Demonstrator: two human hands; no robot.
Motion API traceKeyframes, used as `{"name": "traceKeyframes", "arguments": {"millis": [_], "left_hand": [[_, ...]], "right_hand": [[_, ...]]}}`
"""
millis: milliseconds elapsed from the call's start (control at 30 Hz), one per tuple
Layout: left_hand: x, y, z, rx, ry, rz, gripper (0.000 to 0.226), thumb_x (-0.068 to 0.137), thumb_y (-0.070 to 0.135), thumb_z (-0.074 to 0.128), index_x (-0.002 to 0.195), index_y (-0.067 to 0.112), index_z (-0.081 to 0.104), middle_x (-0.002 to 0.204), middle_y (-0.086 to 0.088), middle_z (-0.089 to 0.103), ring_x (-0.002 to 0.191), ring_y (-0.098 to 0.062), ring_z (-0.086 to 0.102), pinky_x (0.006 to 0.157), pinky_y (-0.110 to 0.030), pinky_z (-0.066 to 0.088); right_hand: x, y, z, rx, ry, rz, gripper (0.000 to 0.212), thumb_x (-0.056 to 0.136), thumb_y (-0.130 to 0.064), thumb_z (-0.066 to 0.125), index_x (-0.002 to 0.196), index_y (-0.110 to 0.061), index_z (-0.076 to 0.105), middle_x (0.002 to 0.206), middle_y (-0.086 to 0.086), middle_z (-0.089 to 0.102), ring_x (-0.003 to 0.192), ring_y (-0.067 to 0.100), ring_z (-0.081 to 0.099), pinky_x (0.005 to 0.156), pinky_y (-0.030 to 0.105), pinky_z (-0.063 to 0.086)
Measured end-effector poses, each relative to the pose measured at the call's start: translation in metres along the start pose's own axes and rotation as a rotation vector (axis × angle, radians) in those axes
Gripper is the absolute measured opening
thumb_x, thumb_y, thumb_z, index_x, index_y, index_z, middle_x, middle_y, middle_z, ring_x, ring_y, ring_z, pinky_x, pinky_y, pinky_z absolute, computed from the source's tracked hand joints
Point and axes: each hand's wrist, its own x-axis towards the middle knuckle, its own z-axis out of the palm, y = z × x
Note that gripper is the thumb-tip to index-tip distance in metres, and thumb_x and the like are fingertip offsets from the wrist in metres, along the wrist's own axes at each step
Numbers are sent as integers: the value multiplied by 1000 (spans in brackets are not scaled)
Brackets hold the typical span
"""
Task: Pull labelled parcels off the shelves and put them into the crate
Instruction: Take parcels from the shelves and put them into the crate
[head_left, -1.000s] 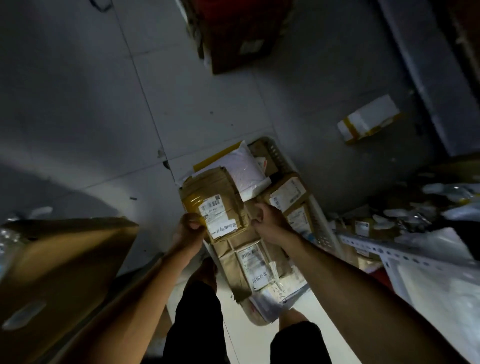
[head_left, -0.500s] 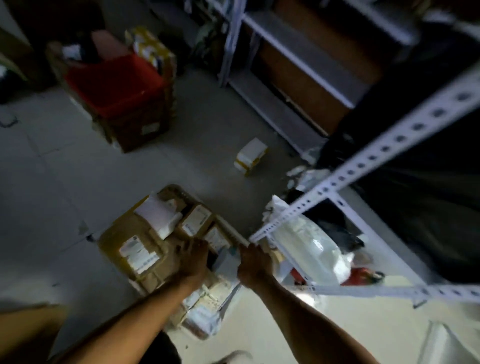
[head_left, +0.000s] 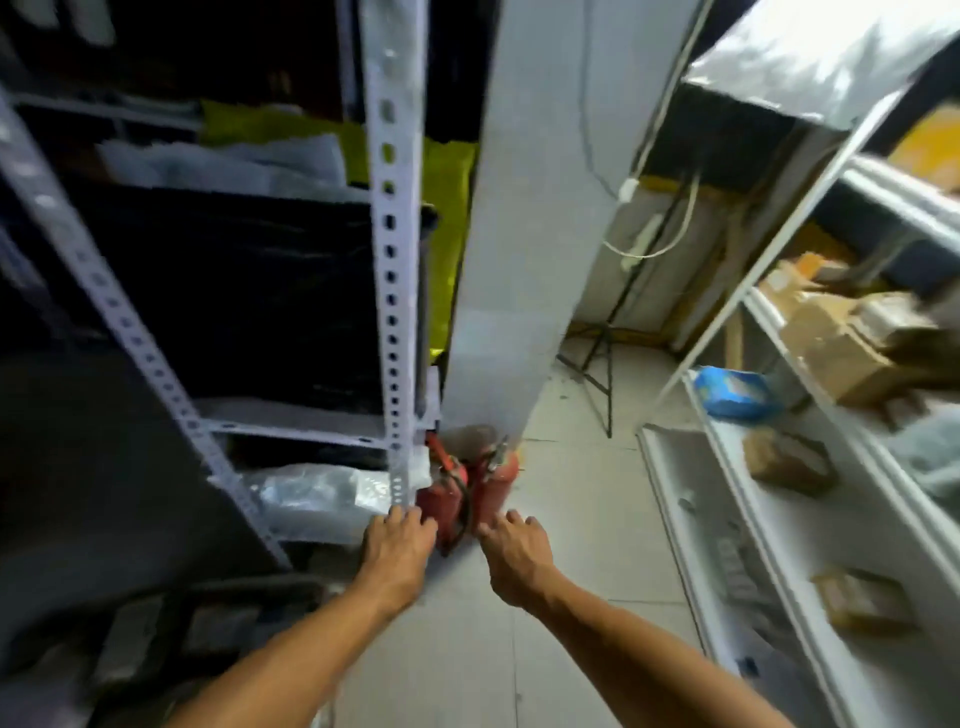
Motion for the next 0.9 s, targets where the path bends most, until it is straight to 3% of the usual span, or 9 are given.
{"name": "traceKeyframes", "arguments": {"millis": [167,300,433,600,800,900], "left_hand": [[48,97,-67,59,112,233,46,89,12,54,134,20,48,136,-9,49,124,-31,46,98,-41,37],[74,172,-117,125,199,406,46,80,9,61,124,21,52,127,-7,50,116,-28,48,93,-38,38],[82,248,-158,148,300,584,39,85,2,50,119,19,55,118,-7,54,110,-27,51,87,-36,42],[94,350,-210,216,484,835,34,92,8,49,123,17,58,120,-8,58,112,-27,54,90,-37,43],[111,499,-294,220,731,1044,37,91,22,53,128,21,57,128,-5,57,119,-28,53,94,-38,44],[112,568,-330,121,749,1114,35,91,25,55,126,24,59,127,-3,58,120,-26,53,93,-36,44]], "right_hand": [[-50,106,-39,-38,105,251,43,90,-8,60,132,-15,54,128,11,55,120,31,50,96,39,42],[-100,177,-63,-52,157,441,40,90,-11,60,130,-17,55,126,10,56,119,29,52,94,40,42],[-156,235,-79,-61,163,617,39,91,-14,60,129,-19,53,127,10,54,120,29,50,91,39,43],[-222,307,-104,-82,181,821,49,87,-18,67,134,-21,50,131,9,51,122,28,48,94,39,42],[-298,412,-153,-135,434,1052,39,96,-14,50,135,-21,53,135,8,53,127,28,47,102,39,39],[-337,462,-173,-114,554,1132,37,97,-11,42,130,-22,56,132,7,55,127,28,47,102,39,37]]}}
